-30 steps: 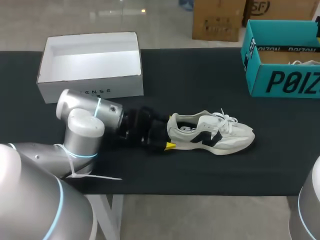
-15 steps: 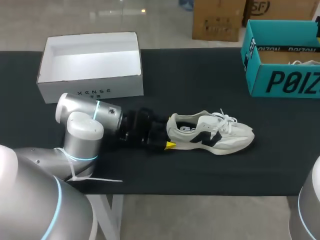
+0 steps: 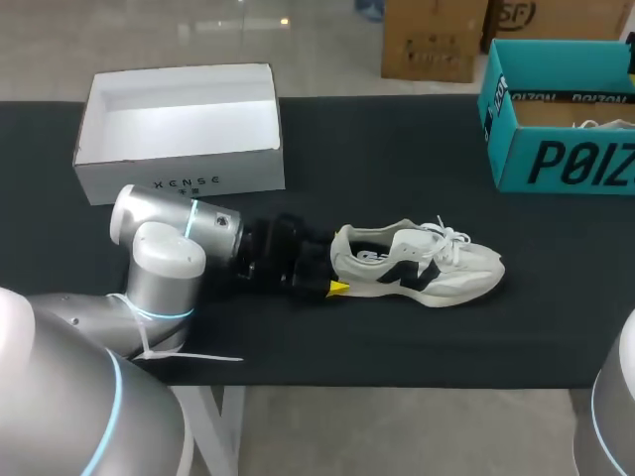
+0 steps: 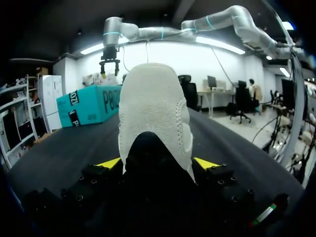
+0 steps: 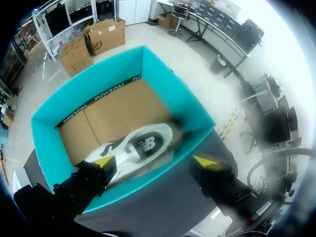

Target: Take the shoe out of the shoebox, open the shoe tongue, remove and reinsert the insole, then place the shoe into the shoebox

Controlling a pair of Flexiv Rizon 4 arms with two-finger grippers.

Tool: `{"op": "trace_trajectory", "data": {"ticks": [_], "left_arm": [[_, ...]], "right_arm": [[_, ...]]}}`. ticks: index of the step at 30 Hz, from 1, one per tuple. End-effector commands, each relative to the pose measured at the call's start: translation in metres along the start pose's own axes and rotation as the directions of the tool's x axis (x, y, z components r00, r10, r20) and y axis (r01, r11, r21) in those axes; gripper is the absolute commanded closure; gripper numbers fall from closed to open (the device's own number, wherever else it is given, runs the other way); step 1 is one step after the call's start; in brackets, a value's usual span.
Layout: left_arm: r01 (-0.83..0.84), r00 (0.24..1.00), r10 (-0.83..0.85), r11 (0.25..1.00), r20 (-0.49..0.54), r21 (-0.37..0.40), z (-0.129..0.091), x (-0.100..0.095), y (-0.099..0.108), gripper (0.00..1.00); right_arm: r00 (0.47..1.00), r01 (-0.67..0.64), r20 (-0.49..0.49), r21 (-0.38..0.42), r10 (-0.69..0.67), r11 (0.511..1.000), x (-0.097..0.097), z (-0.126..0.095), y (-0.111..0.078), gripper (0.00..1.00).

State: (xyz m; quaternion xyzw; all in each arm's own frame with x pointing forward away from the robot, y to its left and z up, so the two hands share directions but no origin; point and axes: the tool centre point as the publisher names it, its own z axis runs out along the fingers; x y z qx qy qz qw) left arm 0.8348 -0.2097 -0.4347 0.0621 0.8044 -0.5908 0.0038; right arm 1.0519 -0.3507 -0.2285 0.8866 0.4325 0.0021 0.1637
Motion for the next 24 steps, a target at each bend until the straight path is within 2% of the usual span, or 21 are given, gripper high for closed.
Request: {"op": "trace_trajectory", "data": {"ticks": [1,6,8,11,16,19,24], "left_arm": [[-0.001,1.0,0.001,1.0,-0.003,-0.004,0.0,-0.001,0.002,1.0],[-0.001,1.0,0.001,1.0,-0.003,-0.004,0.0,-0.001,0.002,1.0],[-0.001,1.0,0.001,1.0,-0.003,-0.004,0.0,-0.001,0.002,1.0],[-0.001,1.0,0.001,1.0,-0.003,-0.004,0.0,-0.001,0.002,1.0],[-0.001,1.0,0.001,1.0,-0.003,-0.004,0.0,-0.001,0.002,1.0],[-0.001,1.0,0.001,1.0,-0.003,-0.004,0.0,-0.001,0.002,1.0],[-0.001,1.0,0.001,1.0,-0.003,-0.004,0.0,-0.001,0.002,1.0]], "right_arm": [[1.0,-0.001,0.0,0.0,0.001,1.0,0.0,0.0,0.0,0.0],[1.0,-0.001,0.0,0.0,0.001,1.0,0.0,0.0,0.0,0.0],[1.0,-0.008,0.019,0.003,0.008,1.0,0.009,-0.005,-0.014,0.0],[0.999,-0.015,0.028,0.022,0.014,1.0,0.019,-0.014,-0.037,0.0],[0.999,-0.032,0.045,0.08,0.028,0.996,0.022,-0.033,-0.084,0.0],[0.998,-0.008,0.06,0.087,0.003,0.996,0.025,-0.049,-0.113,0.0],[0.996,0.088,0.013,0.103,-0.09,0.991,0.041,-0.075,-0.164,0.0]]}}
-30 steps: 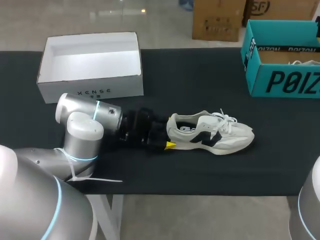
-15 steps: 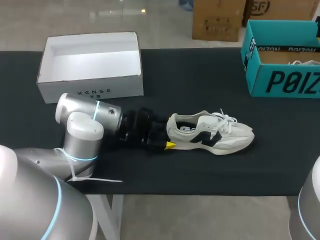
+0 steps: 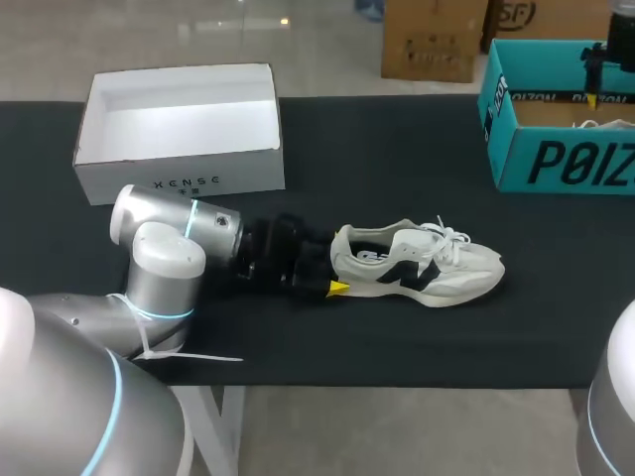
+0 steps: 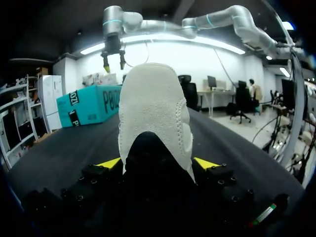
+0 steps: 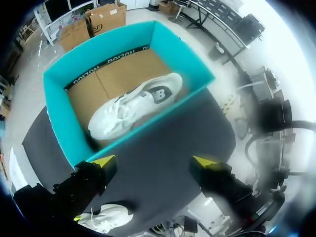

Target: Take the shoe out of the shoebox, open the shoe tongue, remove and reinsert the insole, then place the shoe into the shoebox

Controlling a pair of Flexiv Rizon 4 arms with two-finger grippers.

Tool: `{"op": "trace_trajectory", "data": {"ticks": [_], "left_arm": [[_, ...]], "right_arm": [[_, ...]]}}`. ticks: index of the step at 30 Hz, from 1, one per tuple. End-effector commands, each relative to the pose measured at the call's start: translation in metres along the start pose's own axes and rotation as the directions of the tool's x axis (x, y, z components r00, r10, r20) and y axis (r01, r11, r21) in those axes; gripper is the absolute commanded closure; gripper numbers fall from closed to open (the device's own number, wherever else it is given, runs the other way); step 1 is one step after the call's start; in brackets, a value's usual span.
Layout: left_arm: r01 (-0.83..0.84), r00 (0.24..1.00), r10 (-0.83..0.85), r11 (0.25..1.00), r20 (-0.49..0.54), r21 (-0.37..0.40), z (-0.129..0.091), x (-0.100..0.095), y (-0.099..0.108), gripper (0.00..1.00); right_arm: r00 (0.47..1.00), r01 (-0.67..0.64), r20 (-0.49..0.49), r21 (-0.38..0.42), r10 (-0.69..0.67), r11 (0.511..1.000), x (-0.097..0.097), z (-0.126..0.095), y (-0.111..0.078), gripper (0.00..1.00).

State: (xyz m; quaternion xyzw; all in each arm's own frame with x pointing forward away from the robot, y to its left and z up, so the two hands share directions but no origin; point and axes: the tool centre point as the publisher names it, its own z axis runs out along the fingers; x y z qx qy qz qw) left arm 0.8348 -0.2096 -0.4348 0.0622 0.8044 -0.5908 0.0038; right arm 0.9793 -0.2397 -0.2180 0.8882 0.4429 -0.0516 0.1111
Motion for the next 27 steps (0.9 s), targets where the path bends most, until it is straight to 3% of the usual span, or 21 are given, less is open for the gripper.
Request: {"op": "trace_trajectory", "data": {"ticks": [1,5,8,18,27], "left_arm": [[0.0,1.0,0.0,1.0,-0.003,-0.004,0.0,-0.001,0.001,1.0],[0.0,1.0,0.0,1.0,-0.003,-0.004,0.0,-0.001,0.001,1.0],[0.0,1.0,0.0,1.0,-0.003,-0.004,0.0,-0.001,0.001,1.0],[0.0,1.0,0.0,1.0,-0.003,-0.004,0.0,-0.001,0.001,1.0],[0.0,1.0,0.0,1.0,-0.003,-0.004,0.0,-0.001,0.001,1.0]], "right_arm": [[0.995,0.093,-0.018,-0.047,-0.094,0.995,0.01,-0.018,-0.062,0.0],[0.963,0.267,-0.01,-0.074,-0.269,0.961,0.036,-0.024,-0.102,0.0],[0.926,0.376,0.063,-0.094,-0.371,0.922,0.051,-0.02,-0.126,0.0],[0.921,0.366,0.158,-0.046,-0.355,0.929,0.064,-0.025,-0.19,0.0],[0.921,0.366,0.158,-0.046,-0.355,0.929,0.064,-0.025,-0.19,0.0]]}}
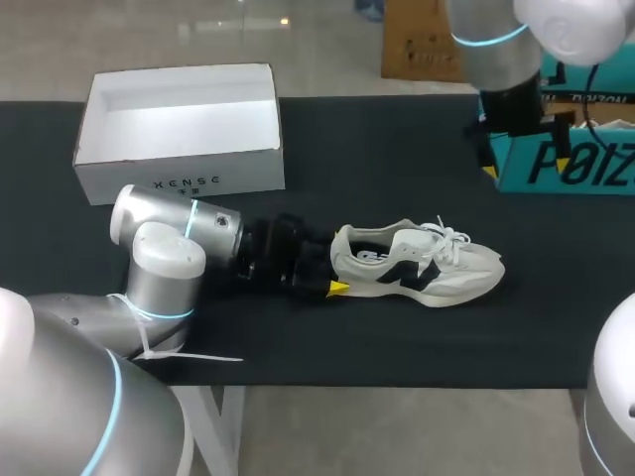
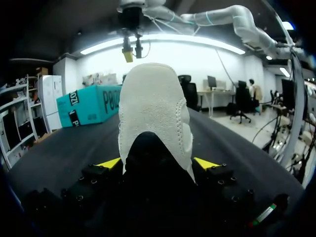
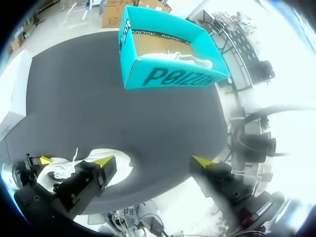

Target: Take the shoe out of the shoebox, open the shoe tongue, remove and reinsert the insole, then place the shoe into the shoebox

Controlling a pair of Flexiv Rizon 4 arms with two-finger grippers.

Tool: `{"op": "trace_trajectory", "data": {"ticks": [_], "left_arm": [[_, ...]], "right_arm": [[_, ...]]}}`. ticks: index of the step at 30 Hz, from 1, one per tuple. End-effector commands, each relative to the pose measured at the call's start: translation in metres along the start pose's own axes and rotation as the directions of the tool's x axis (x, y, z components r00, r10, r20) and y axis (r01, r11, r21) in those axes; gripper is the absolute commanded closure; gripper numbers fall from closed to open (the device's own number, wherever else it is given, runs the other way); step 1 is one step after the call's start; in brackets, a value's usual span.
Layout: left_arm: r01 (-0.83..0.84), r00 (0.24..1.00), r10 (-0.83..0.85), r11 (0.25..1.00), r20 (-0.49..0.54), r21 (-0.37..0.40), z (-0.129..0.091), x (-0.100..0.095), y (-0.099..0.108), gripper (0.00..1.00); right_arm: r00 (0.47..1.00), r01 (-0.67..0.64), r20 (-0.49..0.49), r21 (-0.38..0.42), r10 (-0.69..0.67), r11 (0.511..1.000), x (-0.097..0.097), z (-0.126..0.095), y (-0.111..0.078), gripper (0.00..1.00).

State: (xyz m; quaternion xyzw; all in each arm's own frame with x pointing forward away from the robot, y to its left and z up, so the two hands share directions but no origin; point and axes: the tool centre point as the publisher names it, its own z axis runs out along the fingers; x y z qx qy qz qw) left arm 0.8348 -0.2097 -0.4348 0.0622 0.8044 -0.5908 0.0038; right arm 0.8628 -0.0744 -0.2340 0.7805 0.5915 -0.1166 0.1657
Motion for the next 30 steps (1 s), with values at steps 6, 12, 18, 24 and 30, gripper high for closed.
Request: {"op": "trace_trajectory", "data": {"ticks": [6,12,18,24,30], "left_arm": [[0.0,1.0,0.0,1.0,-0.003,-0.004,0.0,-0.001,0.001,1.0],[0.0,1.0,0.0,1.0,-0.003,-0.004,0.0,-0.001,0.001,1.0],[0.0,1.0,0.0,1.0,-0.003,-0.004,0.0,-0.001,0.001,1.0],[0.0,1.0,0.0,1.0,-0.003,-0.004,0.0,-0.001,0.001,1.0],[0.0,1.0,0.0,1.0,-0.003,-0.004,0.0,-0.001,0.001,1.0]], "right_arm": [[1.0,0.0,0.005,0.005,0.0,1.0,0.002,0.0,0.002,0.0],[0.999,0.043,0.03,0.054,-0.045,0.998,0.024,-0.004,-0.029,0.0],[0.997,0.073,0.016,0.097,-0.075,0.993,0.044,-0.006,-0.066,0.0],[0.995,0.101,-0.018,0.133,-0.099,0.986,0.06,-0.018,-0.101,0.0],[0.994,0.113,-0.021,0.136,-0.112,0.984,0.076,-0.035,-0.136,0.0]]}}
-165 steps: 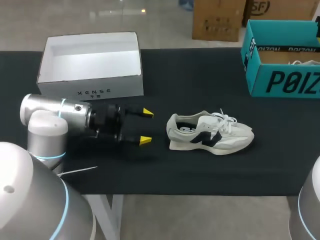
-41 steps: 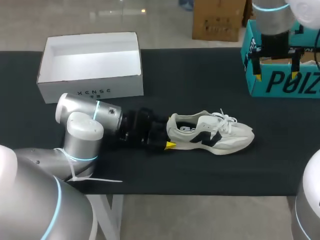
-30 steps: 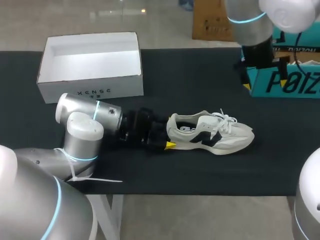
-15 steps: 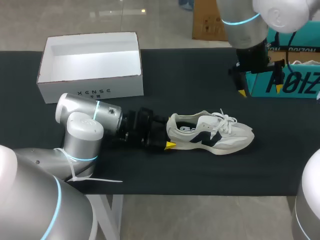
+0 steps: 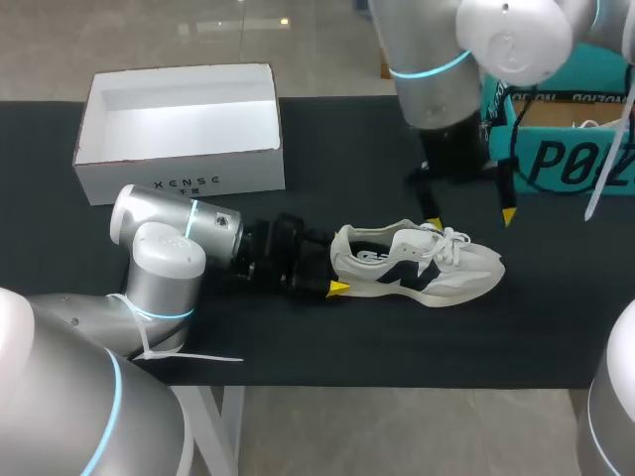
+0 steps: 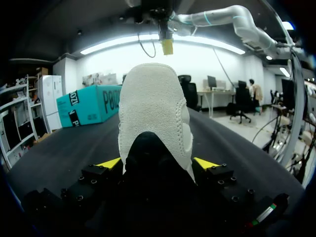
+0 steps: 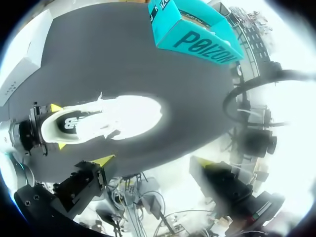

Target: Take the shoe out of the shoebox, open the shoe tongue, remove and reinsert the insole, then place the shoe into the shoebox

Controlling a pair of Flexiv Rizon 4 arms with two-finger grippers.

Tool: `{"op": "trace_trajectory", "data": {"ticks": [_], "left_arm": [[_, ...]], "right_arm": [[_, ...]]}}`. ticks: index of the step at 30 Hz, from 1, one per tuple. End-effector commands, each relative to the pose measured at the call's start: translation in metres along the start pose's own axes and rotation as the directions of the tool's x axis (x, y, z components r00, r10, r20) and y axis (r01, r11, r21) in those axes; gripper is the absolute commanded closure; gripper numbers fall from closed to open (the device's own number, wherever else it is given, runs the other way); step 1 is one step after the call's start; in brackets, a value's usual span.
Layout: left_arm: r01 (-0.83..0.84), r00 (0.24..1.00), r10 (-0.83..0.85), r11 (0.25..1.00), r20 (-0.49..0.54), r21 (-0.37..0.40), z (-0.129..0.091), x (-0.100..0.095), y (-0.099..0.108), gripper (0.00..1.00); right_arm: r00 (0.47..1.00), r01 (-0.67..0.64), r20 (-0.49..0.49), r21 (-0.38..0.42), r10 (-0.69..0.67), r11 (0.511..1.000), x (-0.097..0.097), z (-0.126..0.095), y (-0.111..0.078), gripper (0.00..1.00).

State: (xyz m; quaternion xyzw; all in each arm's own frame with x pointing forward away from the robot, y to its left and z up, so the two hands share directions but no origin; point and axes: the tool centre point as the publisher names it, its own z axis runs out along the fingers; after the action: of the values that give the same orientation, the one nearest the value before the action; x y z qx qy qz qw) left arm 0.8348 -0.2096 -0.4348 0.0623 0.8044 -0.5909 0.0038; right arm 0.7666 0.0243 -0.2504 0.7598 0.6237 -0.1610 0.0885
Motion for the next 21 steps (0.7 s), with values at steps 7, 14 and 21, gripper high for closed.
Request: {"op": "trace_trajectory", "data": {"ticks": [7,14,21], "left_arm": [[0.0,1.0,0.0,1.0,-0.003,-0.004,0.0,-0.001,0.001,1.0],[0.0,1.0,0.0,1.0,-0.003,-0.004,0.0,-0.001,0.001,1.0],[0.0,1.0,0.0,1.0,-0.003,-0.004,0.0,-0.001,0.001,1.0]], "right_arm": [[0.99,-0.105,-0.108,-0.121,0.092,0.987,0.037,-0.007,-0.028,0.0],[0.98,-0.107,-0.183,-0.139,0.08,0.985,0.056,0.006,-0.019,0.0],[0.979,-0.105,-0.192,-0.176,0.071,0.979,0.07,0.021,-0.005,0.0]]}}
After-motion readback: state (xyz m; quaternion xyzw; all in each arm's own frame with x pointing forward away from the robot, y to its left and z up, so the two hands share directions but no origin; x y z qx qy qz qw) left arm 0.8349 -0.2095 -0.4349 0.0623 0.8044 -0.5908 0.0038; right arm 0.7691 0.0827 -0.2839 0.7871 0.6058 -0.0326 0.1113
